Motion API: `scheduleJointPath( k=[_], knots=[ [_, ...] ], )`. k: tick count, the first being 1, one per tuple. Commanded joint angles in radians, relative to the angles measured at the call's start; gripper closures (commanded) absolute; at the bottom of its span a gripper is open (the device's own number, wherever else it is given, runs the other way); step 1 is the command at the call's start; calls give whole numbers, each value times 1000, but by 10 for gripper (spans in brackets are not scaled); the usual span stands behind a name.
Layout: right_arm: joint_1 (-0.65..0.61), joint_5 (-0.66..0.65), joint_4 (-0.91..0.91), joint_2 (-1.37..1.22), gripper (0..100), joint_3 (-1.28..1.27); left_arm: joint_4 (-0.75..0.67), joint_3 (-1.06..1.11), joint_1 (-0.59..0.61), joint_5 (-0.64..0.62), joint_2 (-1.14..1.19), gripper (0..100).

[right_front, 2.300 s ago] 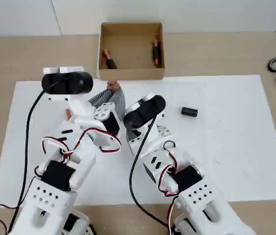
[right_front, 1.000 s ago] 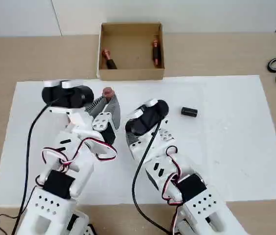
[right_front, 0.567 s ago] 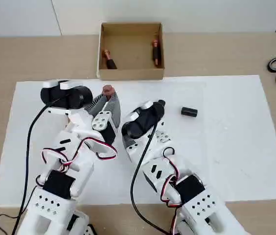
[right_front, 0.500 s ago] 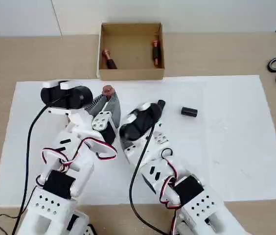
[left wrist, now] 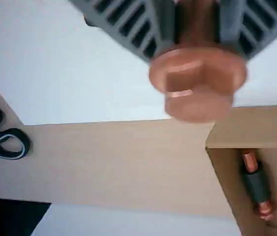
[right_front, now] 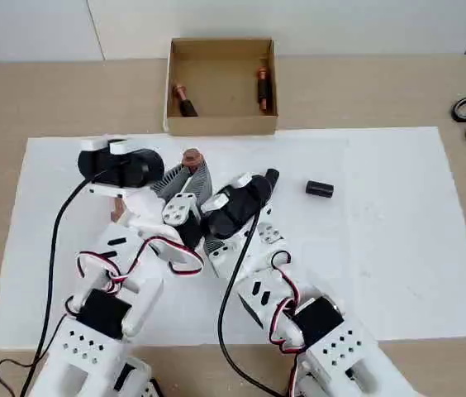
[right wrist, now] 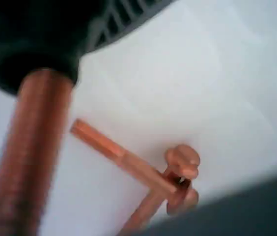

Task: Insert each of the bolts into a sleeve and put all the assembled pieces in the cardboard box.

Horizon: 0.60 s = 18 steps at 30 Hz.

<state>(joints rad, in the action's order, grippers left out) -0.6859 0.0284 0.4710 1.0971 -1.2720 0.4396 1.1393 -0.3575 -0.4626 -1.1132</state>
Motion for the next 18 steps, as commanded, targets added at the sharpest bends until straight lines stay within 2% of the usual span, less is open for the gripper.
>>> scheduleJointPath(
  k=[1,18],
  knots=[
    [-5,9,-2,27,995,8,-28,15,-6,-6,-23,994],
    [-7,9,-2,27,995,8,-87,27,-6,-9,-21,994]
  ],
)
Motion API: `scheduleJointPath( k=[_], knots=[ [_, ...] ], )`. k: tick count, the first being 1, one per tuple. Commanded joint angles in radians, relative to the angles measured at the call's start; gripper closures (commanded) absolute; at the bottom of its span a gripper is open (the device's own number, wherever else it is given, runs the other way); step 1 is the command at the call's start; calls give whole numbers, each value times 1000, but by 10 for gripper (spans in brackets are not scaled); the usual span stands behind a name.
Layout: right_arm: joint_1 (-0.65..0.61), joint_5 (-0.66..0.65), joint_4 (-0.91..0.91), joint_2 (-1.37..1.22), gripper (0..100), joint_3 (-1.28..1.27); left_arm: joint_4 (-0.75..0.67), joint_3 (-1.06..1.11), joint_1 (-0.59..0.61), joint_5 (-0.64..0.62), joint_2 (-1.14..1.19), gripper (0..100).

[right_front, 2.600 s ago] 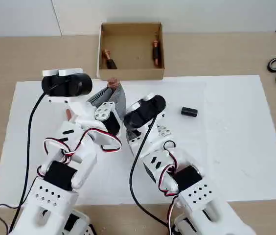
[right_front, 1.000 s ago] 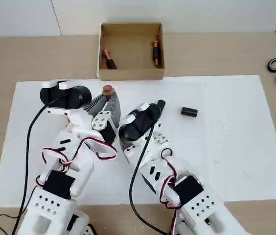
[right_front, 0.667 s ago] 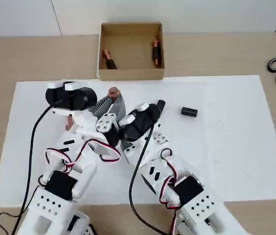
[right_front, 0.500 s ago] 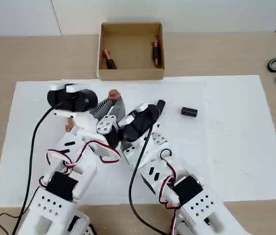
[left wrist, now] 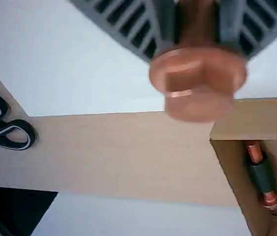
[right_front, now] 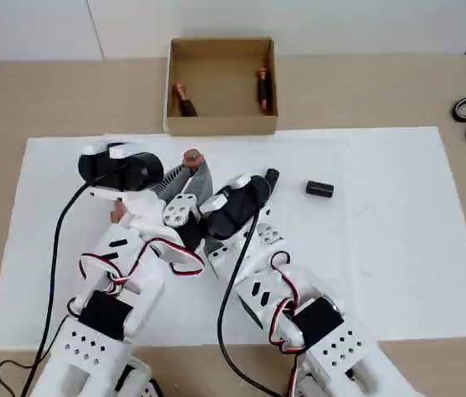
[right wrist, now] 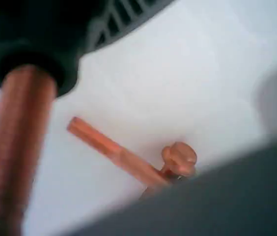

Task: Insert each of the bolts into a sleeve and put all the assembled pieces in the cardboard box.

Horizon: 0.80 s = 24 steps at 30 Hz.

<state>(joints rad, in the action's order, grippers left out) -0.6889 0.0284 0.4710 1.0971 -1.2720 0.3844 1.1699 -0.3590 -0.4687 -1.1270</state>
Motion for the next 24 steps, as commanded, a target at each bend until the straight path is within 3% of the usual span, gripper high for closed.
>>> scheduleJointPath(
  k=[1,14,24],
  knots=[
    [-4,9,-2,27,995,8,-31,-4,-5,-3,-8,994],
    [1,9,-2,27,995,9,-25,54,-6,-3,-14,994],
    [2,8,-2,27,995,9,120,54,-57,2,-15,994]
  ],
)
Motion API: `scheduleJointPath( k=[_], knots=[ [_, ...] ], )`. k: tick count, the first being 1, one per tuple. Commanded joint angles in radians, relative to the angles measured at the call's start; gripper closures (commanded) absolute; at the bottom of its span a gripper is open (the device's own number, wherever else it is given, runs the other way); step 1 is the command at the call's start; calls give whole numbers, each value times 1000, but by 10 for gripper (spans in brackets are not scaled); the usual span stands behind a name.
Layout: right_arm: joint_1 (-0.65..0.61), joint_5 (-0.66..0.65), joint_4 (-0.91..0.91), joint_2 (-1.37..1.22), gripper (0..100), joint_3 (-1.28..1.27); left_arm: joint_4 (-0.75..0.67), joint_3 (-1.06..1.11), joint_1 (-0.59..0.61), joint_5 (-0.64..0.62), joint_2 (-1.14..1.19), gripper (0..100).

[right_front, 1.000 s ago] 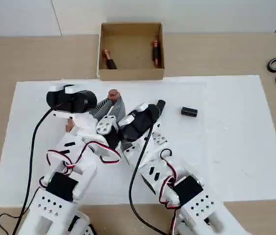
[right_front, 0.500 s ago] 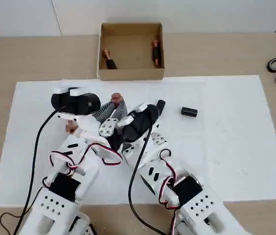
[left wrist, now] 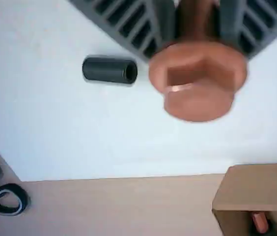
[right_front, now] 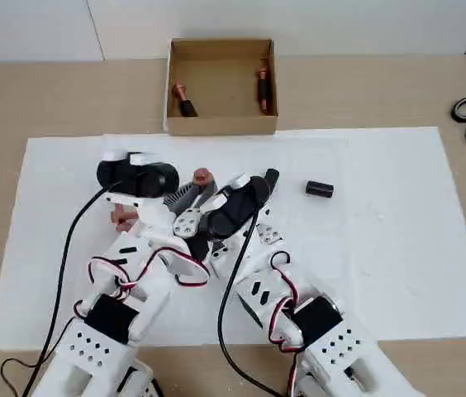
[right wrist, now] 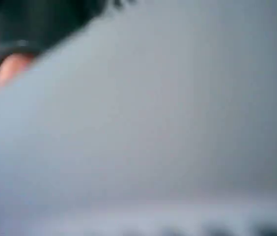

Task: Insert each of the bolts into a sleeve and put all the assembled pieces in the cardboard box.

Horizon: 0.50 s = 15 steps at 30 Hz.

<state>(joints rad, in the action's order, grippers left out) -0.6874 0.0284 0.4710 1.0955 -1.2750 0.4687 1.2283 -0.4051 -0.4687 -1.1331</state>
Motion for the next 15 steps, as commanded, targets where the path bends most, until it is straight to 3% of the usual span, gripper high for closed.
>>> scheduleJointPath(
  k=[1,15],
  knots=[
    [1,8,-2,28,995,12,46,-4,-11,2,-9,994],
    [1,8,-1,28,995,12,157,-5,-12,2,-9,993]
  ],
)
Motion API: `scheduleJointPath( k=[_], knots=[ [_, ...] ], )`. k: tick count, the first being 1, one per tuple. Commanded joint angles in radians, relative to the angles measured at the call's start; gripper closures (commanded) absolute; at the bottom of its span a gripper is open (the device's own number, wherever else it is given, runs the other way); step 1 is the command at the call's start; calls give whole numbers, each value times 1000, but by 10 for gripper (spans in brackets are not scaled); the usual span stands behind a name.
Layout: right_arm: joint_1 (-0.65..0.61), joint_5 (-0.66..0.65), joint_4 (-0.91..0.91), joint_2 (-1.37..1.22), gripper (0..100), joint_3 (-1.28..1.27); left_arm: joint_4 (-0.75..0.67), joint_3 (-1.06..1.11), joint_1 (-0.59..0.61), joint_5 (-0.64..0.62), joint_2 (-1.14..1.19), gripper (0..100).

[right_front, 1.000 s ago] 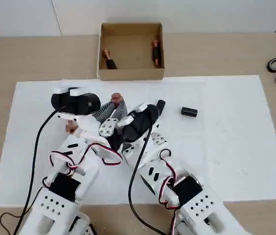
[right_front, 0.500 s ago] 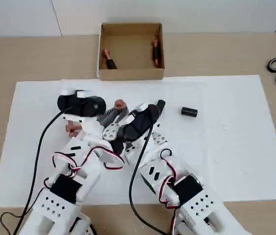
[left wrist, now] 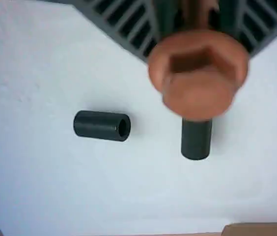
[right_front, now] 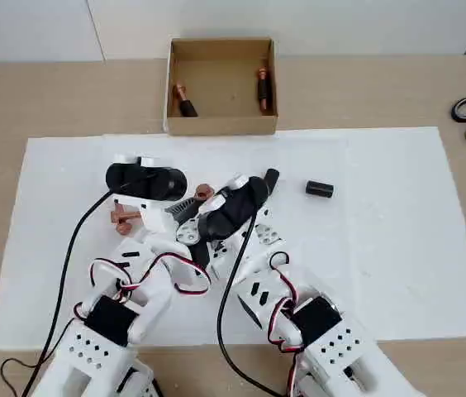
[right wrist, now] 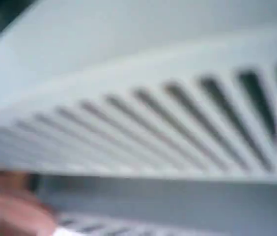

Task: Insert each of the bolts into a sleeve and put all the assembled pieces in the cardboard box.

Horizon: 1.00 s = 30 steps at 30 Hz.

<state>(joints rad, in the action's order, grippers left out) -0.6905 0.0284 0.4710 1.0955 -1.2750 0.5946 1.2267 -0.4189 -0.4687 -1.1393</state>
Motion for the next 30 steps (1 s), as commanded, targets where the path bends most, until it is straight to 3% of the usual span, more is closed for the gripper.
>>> scheduleJointPath(
  k=[1,10,17,25,30],
  knots=[
    [4,8,-1,28,995,12,35,-4,2,2,-3,993],
    [4,8,-1,28,995,12,35,-10,3,2,-3,991],
    [4,6,-1,28,995,12,57,-10,6,0,-3,855],
    [4,6,1,28,995,12,77,-10,8,0,-5,848],
    [5,6,1,28,995,12,226,-93,9,2,-5,845]
  ],
)
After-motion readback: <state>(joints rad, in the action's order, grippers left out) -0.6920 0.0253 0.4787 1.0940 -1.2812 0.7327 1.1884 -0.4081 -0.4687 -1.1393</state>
